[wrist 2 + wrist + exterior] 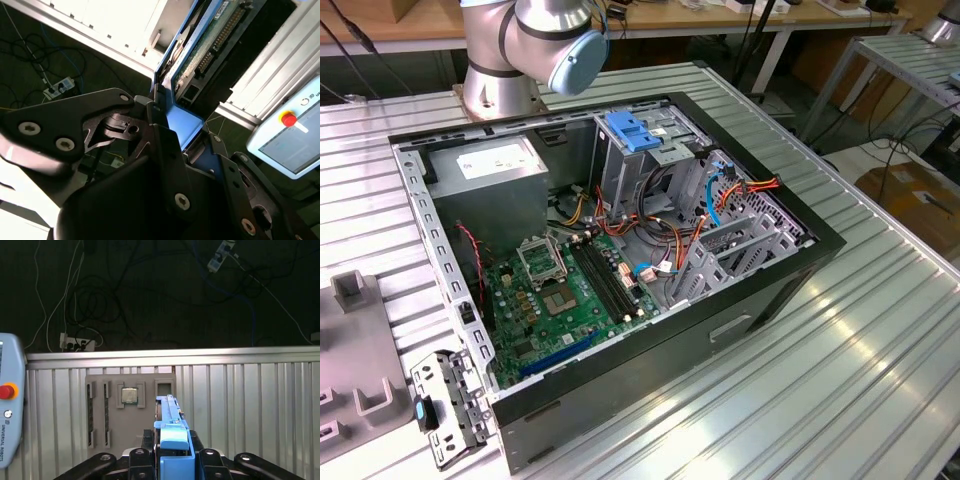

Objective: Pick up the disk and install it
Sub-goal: 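Pick up the disk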

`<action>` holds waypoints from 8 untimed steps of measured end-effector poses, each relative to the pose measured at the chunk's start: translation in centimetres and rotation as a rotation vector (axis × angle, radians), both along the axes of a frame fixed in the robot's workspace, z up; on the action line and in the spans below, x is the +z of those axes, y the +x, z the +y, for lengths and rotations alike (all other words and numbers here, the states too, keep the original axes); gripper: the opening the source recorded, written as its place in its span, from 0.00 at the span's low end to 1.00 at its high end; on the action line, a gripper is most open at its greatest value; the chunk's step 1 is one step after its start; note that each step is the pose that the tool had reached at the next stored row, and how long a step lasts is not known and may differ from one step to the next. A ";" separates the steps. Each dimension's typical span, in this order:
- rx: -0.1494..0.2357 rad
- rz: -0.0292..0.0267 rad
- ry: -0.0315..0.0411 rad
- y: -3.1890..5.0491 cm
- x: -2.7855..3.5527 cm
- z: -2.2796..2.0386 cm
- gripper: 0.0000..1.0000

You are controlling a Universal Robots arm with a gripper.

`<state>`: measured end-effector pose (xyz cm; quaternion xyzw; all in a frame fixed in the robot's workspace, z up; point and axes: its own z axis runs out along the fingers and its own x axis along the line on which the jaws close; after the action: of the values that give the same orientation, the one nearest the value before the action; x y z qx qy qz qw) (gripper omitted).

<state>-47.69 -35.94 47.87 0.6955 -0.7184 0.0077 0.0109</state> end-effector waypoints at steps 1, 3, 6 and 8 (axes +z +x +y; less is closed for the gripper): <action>0.000 0.0000 0.0000 0.00 0.07 0.00 0.37; 0.000 0.0002 0.0000 0.00 0.25 0.00 0.37; 0.000 0.0004 0.0000 0.00 0.49 0.00 0.37; 0.000 0.0007 -0.0001 0.00 0.68 0.00 0.37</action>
<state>-47.69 -35.94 48.55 0.6955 -0.7184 0.0075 0.0111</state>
